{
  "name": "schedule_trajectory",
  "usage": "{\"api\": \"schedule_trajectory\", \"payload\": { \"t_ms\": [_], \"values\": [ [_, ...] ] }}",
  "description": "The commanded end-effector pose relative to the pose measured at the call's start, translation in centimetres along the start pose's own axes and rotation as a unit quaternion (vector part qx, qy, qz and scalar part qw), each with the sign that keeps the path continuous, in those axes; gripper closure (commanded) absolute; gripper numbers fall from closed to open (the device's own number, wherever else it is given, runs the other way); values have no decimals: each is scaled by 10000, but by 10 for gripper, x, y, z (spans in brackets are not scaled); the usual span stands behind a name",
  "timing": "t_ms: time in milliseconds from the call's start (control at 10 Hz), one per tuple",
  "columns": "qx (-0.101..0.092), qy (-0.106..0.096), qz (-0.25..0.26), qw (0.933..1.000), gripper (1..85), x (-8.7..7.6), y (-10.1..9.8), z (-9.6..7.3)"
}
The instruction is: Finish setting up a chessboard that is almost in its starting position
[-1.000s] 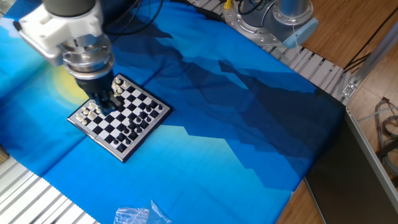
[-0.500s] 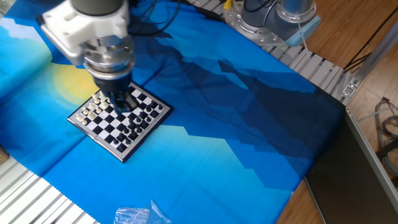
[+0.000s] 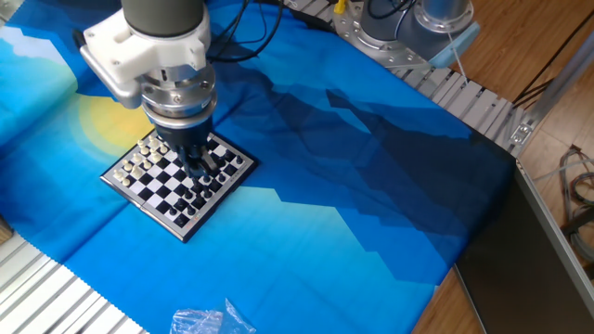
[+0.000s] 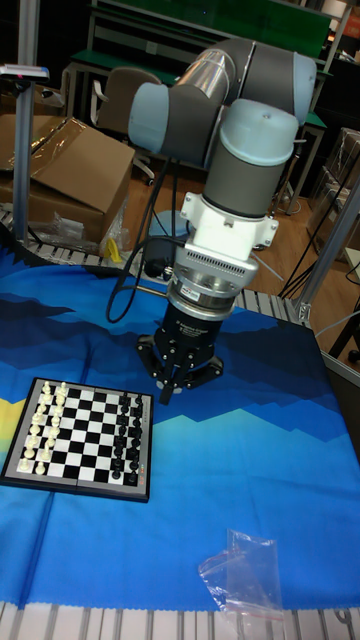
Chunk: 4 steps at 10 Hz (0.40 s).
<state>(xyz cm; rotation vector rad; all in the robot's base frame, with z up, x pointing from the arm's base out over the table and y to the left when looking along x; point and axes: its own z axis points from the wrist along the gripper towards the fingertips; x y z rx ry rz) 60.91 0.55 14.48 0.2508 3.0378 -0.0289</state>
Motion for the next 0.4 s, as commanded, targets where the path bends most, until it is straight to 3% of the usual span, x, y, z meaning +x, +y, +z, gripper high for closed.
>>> {"api": "schedule_trajectory", "payload": {
  "t_ms": [0,300],
  "values": [
    [-311,-95,105,9994,847,-5,9,3],
    [-199,-76,39,9998,847,-6,4,6]
  ]
}}
